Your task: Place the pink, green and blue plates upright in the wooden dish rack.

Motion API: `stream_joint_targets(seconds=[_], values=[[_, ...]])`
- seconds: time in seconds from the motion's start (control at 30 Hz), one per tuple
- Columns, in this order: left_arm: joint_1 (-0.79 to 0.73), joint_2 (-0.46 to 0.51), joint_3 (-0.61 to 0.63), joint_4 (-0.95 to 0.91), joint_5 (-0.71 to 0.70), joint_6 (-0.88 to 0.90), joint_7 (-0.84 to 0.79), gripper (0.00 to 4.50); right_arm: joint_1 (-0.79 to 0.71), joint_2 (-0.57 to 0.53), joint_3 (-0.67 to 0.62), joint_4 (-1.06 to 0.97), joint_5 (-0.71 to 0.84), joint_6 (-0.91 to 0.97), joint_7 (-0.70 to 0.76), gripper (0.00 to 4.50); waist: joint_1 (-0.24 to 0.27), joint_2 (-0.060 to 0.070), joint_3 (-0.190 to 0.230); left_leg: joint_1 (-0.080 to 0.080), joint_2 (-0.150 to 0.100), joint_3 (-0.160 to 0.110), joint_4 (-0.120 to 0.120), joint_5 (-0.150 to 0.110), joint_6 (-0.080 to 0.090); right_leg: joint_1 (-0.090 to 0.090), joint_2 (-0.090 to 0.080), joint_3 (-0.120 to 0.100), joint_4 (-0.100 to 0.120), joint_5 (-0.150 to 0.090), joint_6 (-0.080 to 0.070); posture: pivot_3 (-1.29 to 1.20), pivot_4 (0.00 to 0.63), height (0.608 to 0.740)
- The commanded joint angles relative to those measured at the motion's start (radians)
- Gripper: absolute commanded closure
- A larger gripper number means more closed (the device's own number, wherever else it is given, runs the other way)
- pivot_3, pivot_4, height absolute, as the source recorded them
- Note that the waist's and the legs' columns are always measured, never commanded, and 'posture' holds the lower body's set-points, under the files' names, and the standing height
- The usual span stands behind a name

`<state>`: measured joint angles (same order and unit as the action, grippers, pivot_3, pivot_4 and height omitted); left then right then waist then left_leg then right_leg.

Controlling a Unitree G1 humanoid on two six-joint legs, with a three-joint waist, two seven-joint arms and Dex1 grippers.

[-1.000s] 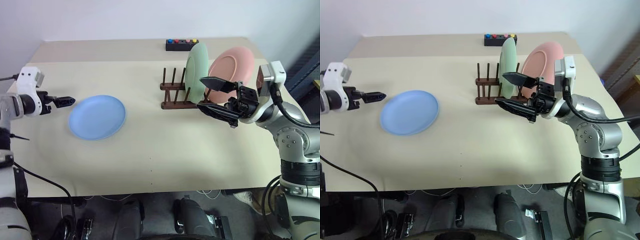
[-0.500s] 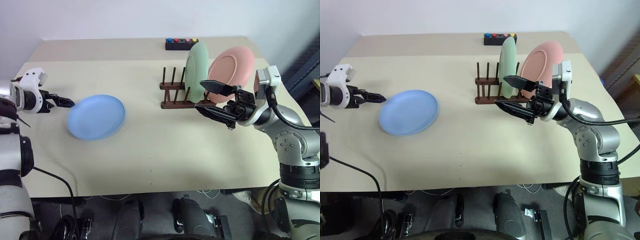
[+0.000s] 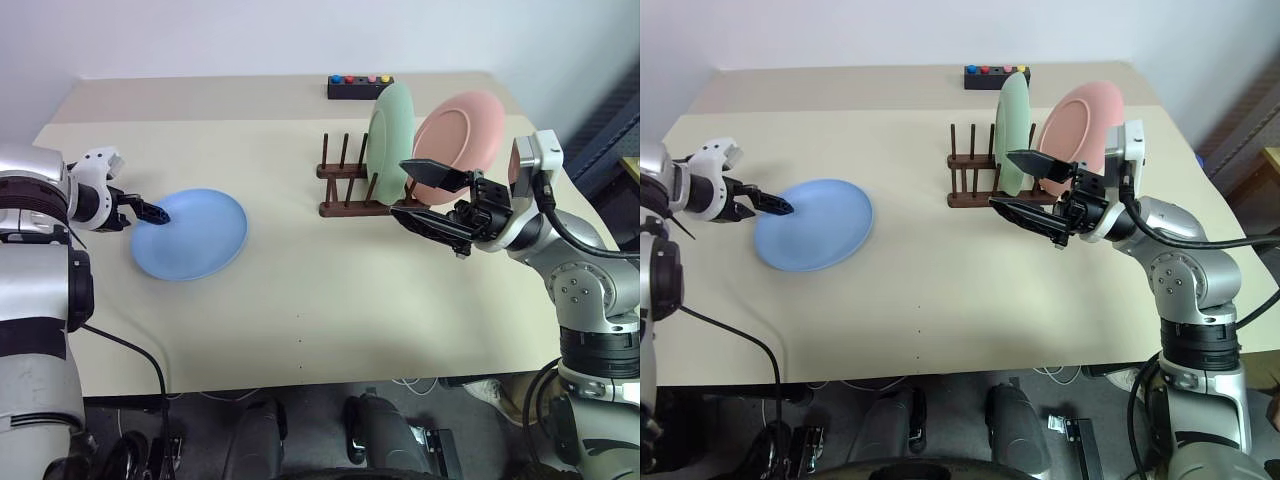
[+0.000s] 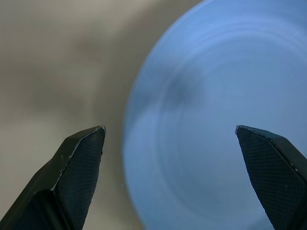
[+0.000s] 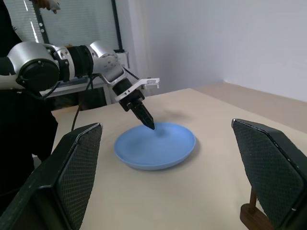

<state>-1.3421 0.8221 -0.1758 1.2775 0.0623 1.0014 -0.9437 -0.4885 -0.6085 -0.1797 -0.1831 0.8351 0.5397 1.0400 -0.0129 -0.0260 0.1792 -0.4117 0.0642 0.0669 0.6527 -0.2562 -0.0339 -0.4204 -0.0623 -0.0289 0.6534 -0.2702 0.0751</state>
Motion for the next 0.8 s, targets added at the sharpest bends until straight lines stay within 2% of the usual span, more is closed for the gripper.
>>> stream_joint_targets(seconds=[0.03, 0.73, 0.77, 0.8], values=[[-0.036, 0.013, -0.016, 0.002, 0.041, -0.004, -0.025, 0.0, -0.009, -0.01, -0.03, -0.033, 0.019, -0.003, -0.002, 0.07, 0.0, 0.0, 0.0, 0.0, 0.0, 0.0, 0.0, 0.0, 0.0, 0.0, 0.0, 0.0, 0.0, 0.0, 0.0, 0.0, 0.15, 0.74], [-0.005, -0.008, 0.077, 0.021, 0.026, 0.056, 0.054, 0.0, -0.011, -0.018, -0.035, -0.017, 0.011, -0.007, -0.009, 0.07, 0.0, 0.0, 0.0, 0.0, 0.0, 0.0, 0.001, 0.0, 0.0, 0.0, 0.0, 0.0, 0.001, 0.0, 0.0, 0.0, 0.15, 0.74], [-0.002, -0.01, 0.08, 0.02, 0.025, 0.057, 0.058, 0.57, -0.011, -0.018, -0.035, -0.017, 0.011, -0.007, -0.01, 0.0, 0.0, 0.0, 0.0, 0.0, 0.0, 0.0, 0.001, 0.0, 0.0, 0.0, 0.0, 0.0, 0.001, 0.0, 0.0, 0.0, 0.15, 0.74], [0.001, -0.013, 0.084, 0.02, 0.024, 0.059, 0.062, 0.88, -0.011, -0.018, -0.036, -0.017, 0.011, -0.007, -0.01, 0.0, 0.0, 0.0, 0.0, 0.0, 0.0, 0.0, 0.001, 0.0, 0.0, 0.0, 0.0, 0.0, 0.001, 0.0, 0.0, 0.0, 0.15, 0.74]])
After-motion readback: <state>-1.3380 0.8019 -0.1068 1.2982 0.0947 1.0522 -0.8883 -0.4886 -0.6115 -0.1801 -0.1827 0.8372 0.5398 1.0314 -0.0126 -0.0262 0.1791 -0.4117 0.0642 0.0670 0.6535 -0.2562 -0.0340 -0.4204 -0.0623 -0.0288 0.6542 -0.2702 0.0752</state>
